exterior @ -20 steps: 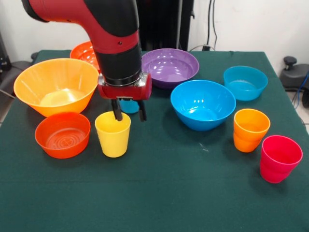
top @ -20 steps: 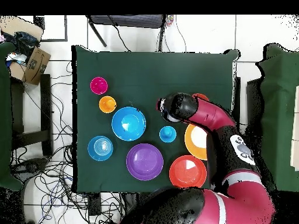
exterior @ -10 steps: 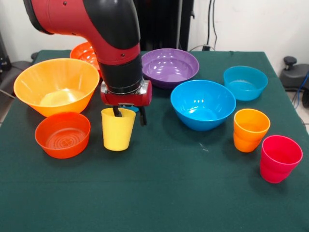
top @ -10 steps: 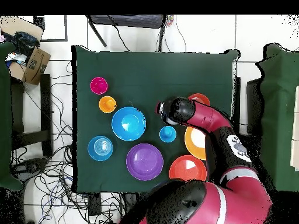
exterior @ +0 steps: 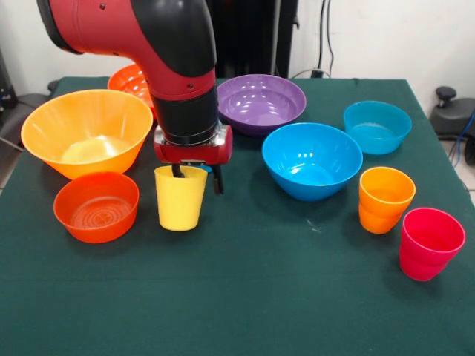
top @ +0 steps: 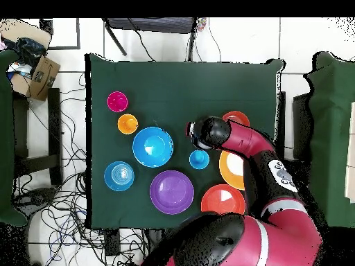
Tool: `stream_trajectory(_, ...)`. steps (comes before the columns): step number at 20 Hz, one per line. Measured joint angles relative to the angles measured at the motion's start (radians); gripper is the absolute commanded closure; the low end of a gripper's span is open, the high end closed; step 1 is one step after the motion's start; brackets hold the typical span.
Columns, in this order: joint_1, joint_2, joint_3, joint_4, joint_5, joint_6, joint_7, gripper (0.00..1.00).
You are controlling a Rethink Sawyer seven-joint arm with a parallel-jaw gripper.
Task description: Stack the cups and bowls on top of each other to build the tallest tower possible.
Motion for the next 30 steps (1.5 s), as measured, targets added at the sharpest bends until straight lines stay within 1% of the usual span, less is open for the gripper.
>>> stream_trajectory(10, 0.017, -0.017, 0.000, -0.017, -0.016, -0.020, 0.000, 0.00)
stream_trajectory(23, 0.014, -0.032, 0.000, -0.025, -0.016, -0.057, 0.000, 0.00)
stream_trajectory(30, 0.014, -0.032, 0.000, -0.025, -0.016, -0.058, 0.000, 0.00)
